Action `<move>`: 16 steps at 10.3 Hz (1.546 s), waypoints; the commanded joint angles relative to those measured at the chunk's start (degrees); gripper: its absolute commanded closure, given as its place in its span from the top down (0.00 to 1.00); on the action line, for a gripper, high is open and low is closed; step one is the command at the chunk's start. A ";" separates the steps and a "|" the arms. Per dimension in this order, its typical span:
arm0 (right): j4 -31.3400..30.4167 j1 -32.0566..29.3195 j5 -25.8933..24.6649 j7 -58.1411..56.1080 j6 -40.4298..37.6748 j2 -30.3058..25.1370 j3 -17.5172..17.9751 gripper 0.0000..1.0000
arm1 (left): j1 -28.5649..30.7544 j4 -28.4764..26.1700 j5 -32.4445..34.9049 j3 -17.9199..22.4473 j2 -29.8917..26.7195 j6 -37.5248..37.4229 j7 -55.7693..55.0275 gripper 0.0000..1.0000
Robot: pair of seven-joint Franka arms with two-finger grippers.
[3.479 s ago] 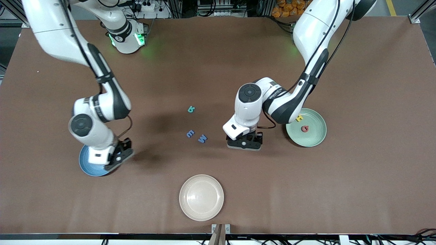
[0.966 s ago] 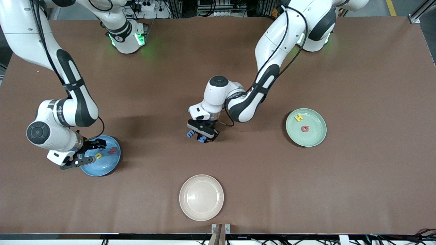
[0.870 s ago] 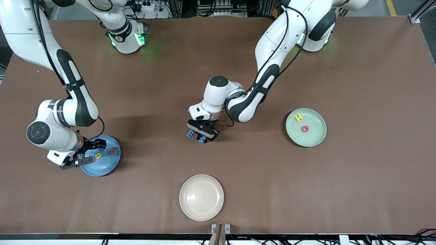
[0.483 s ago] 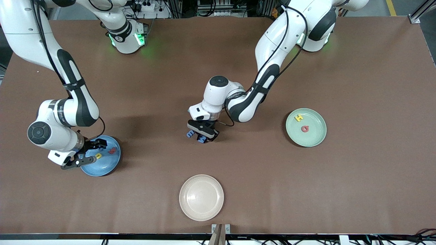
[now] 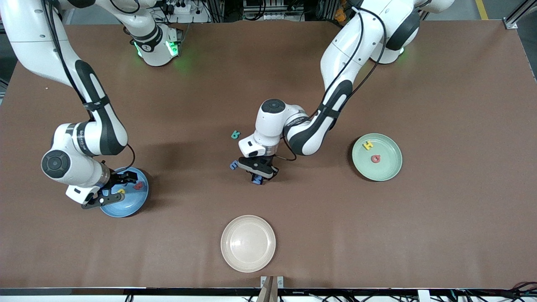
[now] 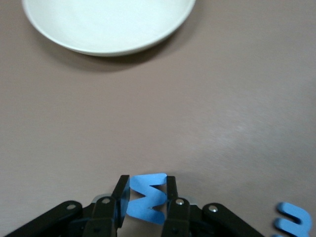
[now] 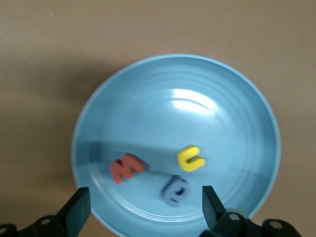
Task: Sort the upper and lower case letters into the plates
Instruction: 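Carry the blue M toward the green plate while the right gripper returns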
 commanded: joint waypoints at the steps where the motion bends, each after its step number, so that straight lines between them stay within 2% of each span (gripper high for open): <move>1: 0.03 4.70 0.51 11.46 -0.77 -0.17 0.07 1.00 | 2.65 -2.30 -0.59 -2.00 -4.23 -6.84 1.63 0.03; 3: 0.20 9.00 2.87 19.56 -1.99 -0.26 0.07 1.00 | 11.24 -2.48 -2.35 -10.23 -7.48 -17.97 9.96 0.03; 5: 0.64 13.13 4.72 27.90 -1.74 -0.17 0.07 1.00 | 23.00 -5.53 -2.36 -18.93 -11.00 -27.40 16.12 0.03; 6: 0.90 15.24 4.82 33.25 -1.56 -0.17 0.07 1.00 | 30.28 -9.82 -2.36 -23.15 -13.36 -28.40 20.07 0.03; 8: 2.13 20.77 7.44 45.81 -0.08 0.61 0.07 1.00 | 48.46 -20.53 -2.36 -32.81 -17.94 -28.41 27.37 0.03; 11: 2.14 25.62 8.68 61.65 2.92 1.41 0.07 1.00 | 73.17 -37.05 -2.36 -48.72 -21.46 -28.49 28.20 0.02; 12: 1.88 27.20 8.86 66.31 4.92 2.19 0.07 1.00 | 79.51 -41.72 -2.27 -52.51 -21.82 -28.41 28.11 0.02; 13: 1.79 28.95 8.86 70.36 6.95 3.42 -0.02 1.00 | 82.79 -44.90 -1.49 -54.29 -22.26 -28.32 28.02 0.03; 14: 2.05 30.54 8.86 74.83 8.27 3.95 -0.02 1.00 | 83.96 -46.58 -0.26 -54.39 -22.70 -27.53 28.02 0.04; 16: 1.96 32.13 8.95 81.35 9.77 5.01 -0.11 1.00 | 83.97 -46.51 1.24 -54.30 -22.27 -27.09 27.84 0.10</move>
